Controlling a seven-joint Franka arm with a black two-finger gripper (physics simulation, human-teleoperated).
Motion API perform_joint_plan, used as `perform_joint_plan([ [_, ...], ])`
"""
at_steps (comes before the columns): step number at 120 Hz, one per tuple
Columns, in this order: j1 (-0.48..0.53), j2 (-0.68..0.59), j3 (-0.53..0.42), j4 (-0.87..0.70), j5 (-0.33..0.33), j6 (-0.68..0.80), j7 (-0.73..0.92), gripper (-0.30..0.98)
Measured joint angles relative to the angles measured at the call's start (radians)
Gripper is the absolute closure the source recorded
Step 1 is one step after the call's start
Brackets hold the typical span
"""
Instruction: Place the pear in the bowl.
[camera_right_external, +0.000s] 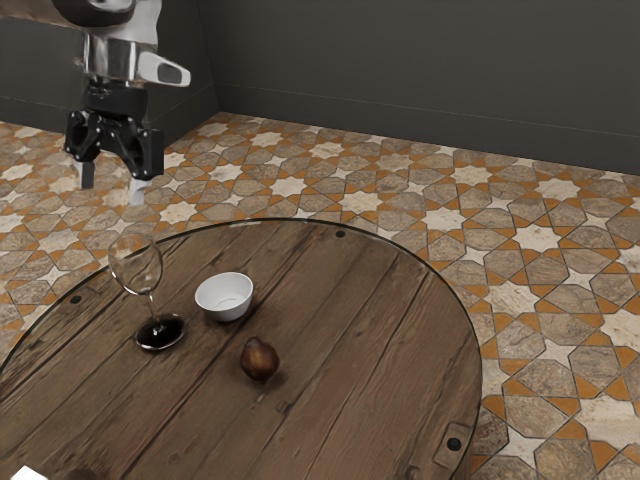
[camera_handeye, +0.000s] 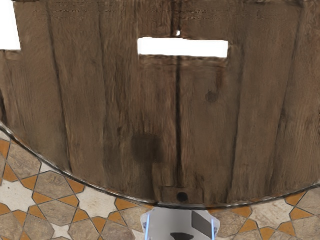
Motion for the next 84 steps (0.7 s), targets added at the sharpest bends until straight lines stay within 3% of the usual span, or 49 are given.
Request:
perform_joint_plan([
  [18, 0.0, 0.001, 0.001, -0.031, 0.012, 0.324, -0.01, 0.0],
  [40, 0.01, 0.071, 0.0, -0.056, 0.019, 0.486, -0.019, 0.0],
  [55, 0.012, 0.134, -0.002, -0.236, -0.027, 0.617, -0.026, 0.0],
  [84, 0.01, 0.217, -0.005, -0.415, -0.106, 0.88, -0.033, 0.0],
])
